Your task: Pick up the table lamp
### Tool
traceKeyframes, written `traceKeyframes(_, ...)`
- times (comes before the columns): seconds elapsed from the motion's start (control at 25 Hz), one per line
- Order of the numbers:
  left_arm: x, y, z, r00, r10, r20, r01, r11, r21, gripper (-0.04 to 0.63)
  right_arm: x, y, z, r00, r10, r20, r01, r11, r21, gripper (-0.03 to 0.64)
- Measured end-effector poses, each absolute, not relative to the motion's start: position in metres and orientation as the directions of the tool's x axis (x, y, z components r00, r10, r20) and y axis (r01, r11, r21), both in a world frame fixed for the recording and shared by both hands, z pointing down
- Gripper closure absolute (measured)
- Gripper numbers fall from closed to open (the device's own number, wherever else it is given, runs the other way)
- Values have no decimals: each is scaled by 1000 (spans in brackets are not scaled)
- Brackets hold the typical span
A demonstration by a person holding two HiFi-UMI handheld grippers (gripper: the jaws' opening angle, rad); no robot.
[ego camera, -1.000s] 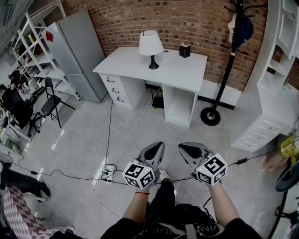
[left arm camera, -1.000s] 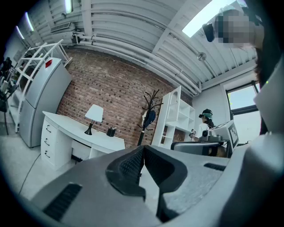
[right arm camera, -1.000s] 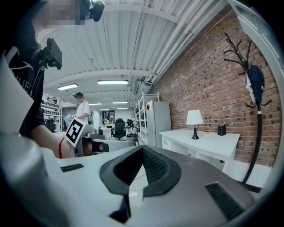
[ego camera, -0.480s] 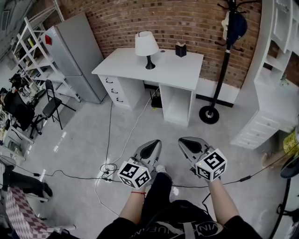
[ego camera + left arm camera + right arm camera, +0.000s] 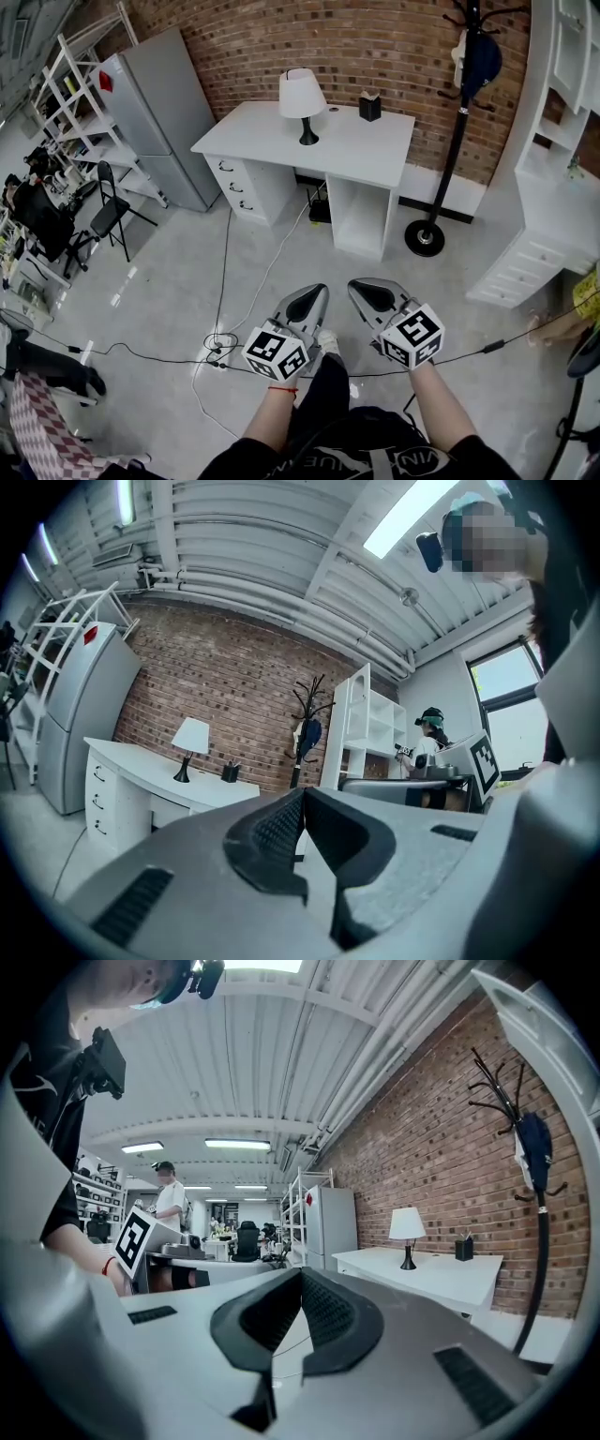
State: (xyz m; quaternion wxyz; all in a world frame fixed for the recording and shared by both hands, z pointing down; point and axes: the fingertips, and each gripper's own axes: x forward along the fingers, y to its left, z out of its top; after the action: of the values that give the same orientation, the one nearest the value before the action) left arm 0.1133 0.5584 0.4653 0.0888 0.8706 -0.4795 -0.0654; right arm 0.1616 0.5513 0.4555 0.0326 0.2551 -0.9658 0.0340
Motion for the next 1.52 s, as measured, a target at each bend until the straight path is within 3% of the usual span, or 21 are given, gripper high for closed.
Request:
traceKeyframes(0.28,95,511,483,531,-846,-40,-812,-522,263,586,152,505,473,-852,-512,105,-519,853,-58,614)
traceKeyframes(0.56,64,389,498,547,-836,-49,-789,-534,303,587,116,392,496,-850,-504,156,-516,855,-51,614)
traceKeyframes(0.96,-4,234,494,571,-821,5,-790,-548,276,588,29,228,486,-846,-522,106,-531,841,-105,614)
traceKeyframes(1.52,-47,127,507,584,-812,22,-785,-557,273,587,-18,124,504,-785,-603,143,-616,784,-74,614)
